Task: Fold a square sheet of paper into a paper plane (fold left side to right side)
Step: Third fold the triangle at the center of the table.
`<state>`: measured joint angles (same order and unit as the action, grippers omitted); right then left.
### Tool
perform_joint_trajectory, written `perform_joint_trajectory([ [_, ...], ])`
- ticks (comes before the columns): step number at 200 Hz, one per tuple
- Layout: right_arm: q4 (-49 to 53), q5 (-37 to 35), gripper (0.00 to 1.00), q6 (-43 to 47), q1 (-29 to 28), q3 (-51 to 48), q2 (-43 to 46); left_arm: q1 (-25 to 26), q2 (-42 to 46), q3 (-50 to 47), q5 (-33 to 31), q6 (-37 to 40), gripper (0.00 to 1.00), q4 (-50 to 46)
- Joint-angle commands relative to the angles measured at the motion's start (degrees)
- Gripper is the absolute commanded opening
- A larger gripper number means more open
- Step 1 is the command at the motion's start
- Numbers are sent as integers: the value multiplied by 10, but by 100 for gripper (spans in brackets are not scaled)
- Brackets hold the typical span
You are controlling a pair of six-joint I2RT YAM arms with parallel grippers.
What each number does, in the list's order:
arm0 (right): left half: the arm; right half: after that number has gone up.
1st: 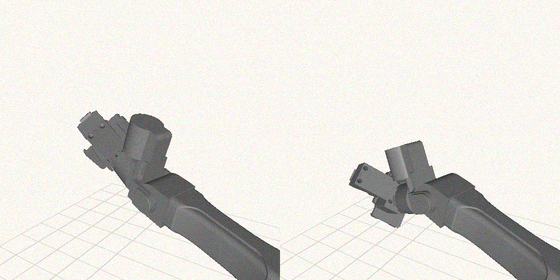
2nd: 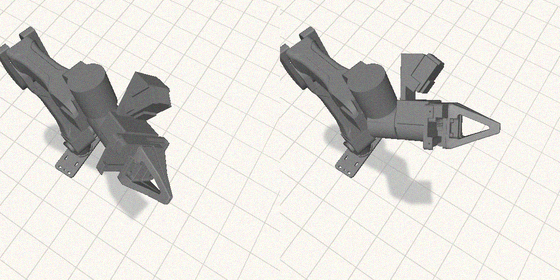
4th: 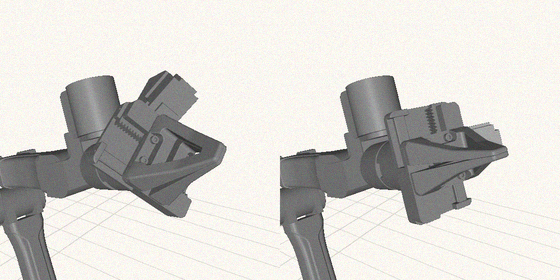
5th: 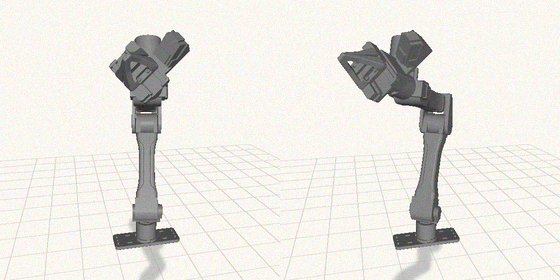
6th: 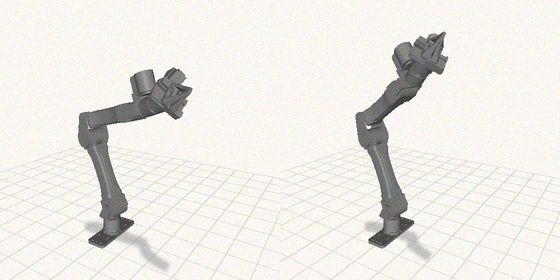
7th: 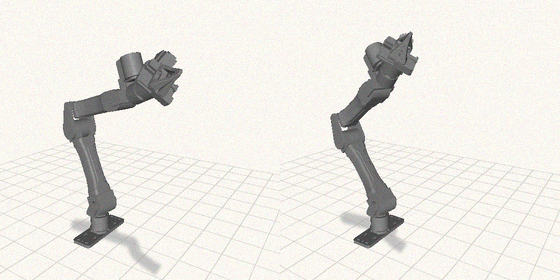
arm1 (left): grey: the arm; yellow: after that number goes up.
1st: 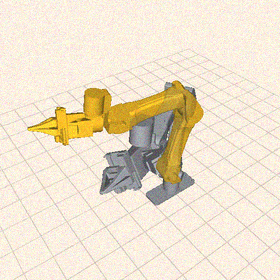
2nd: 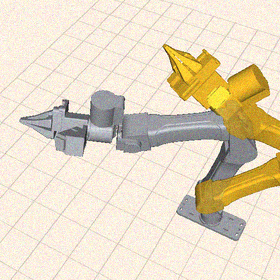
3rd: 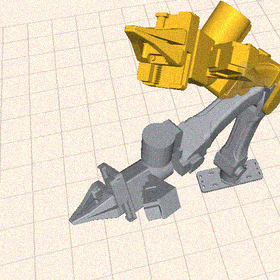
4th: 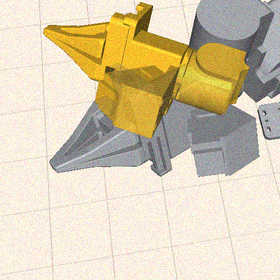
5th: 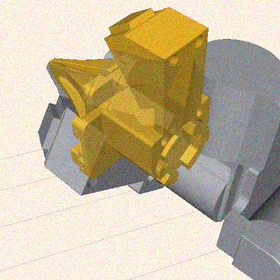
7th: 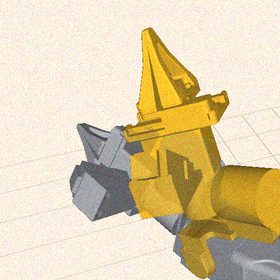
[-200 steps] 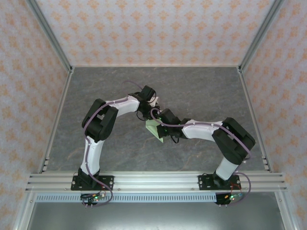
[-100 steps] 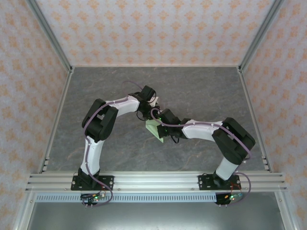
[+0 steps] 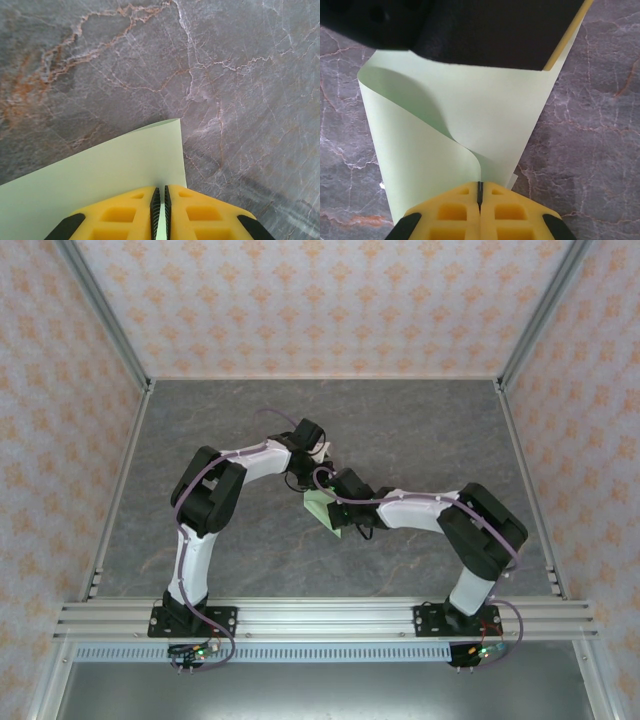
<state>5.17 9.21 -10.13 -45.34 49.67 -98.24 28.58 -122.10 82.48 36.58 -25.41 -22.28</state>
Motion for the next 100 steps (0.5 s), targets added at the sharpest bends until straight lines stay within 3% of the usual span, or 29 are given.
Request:
perform_joint_trajectory([
  [1,26,-9,0,-3,2,10,-21,17,-35,-8,-28,7,17,-27],
  [100,67,17,0,8,2,9,-53,-1,-19,86,-35,39,30,-120],
])
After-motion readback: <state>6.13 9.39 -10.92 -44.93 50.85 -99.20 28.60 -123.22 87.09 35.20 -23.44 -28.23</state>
